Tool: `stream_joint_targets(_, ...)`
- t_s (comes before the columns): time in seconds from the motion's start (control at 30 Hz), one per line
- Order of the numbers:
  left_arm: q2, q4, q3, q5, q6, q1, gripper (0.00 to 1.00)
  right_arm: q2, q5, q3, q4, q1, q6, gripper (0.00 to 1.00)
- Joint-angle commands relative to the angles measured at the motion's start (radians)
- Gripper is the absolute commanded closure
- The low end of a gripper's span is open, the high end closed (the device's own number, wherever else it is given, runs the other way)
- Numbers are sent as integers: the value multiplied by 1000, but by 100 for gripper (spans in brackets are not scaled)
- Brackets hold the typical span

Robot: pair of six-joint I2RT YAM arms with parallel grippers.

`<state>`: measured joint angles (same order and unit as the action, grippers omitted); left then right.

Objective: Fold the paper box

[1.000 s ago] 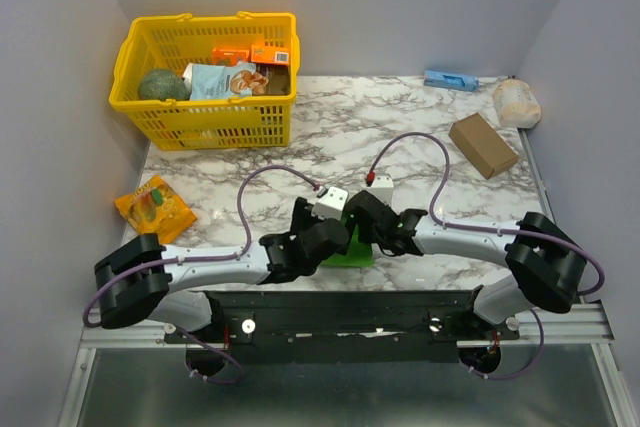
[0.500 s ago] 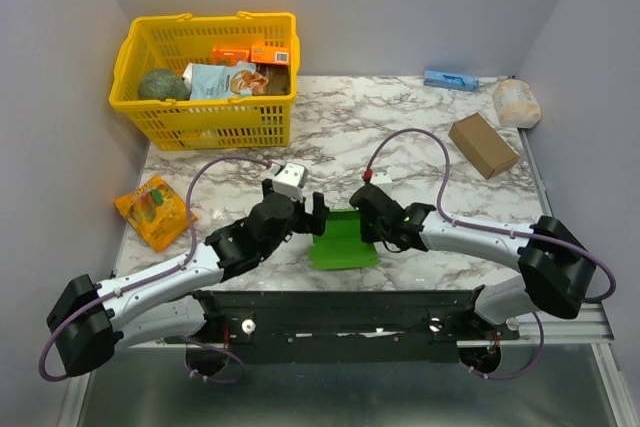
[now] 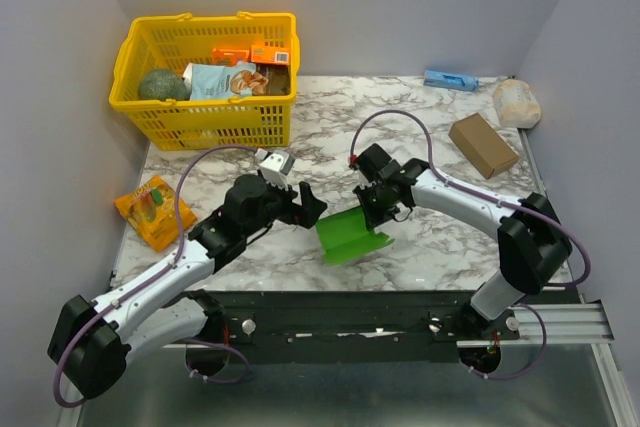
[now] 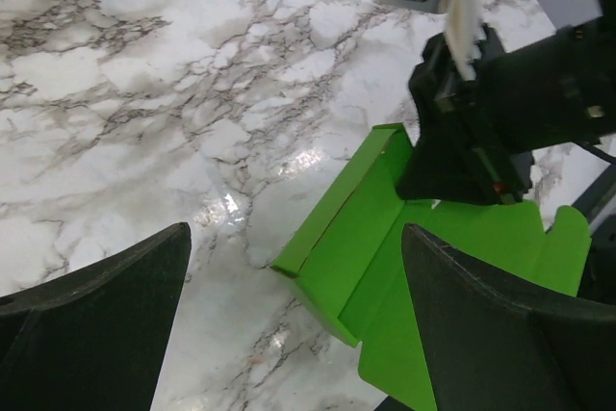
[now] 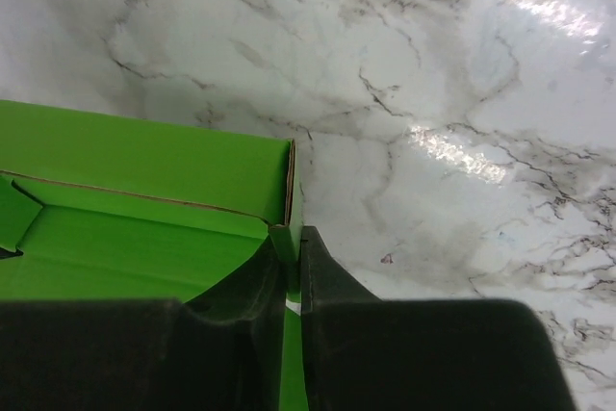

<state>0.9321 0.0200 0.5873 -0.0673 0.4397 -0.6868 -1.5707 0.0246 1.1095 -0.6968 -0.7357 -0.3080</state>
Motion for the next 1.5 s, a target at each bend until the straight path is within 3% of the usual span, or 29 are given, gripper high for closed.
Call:
stream_joint_targets(0.0,48,73,-32,-149,25,10,1,-106,126,102,-190,19,156,79)
stream_joint_targets(0.23,93,113,-79,-118,31,15,1,-304,95,329,-299,27,196,71)
stream_joint_targets(0.33,97,127,-92,-111,27,16,1,-318,75,378,-306,33,173,56)
stream_joint_targets(0.37,99,150,-102,-109,27,18,1,-307,63,404,-306,39,167,40)
stream_joint_targets(0.47,119,182,-113,-106,24,18,1,-276,34,443,-305,64,132,29)
stream_joint_targets(0.57,152,211,-113,-115,27,16,1,-189,-11,463,-296,107,66,28)
stream_joint_targets(0.7,220,228,-96,-92,42,16,2,24,-18,324,-230,154,-54,28)
stream_joint_targets(0.83,284,245,-69,-51,70,18,2,333,-101,19,-214,180,-158,28)
stream_joint_targets(0.93,338,239,-34,-51,77,16,2,470,-118,-141,-222,187,-247,31)
stream_joint_targets(1.07,415,239,12,-71,97,16,2,651,68,-443,-146,176,-333,44)
stream_joint_targets(1.23,513,363,3,-137,143,18,8,675,149,-586,89,104,-471,45)
stream_joint_targets(1.47,573,529,-76,-213,235,16,13,460,198,-622,508,58,-551,44)
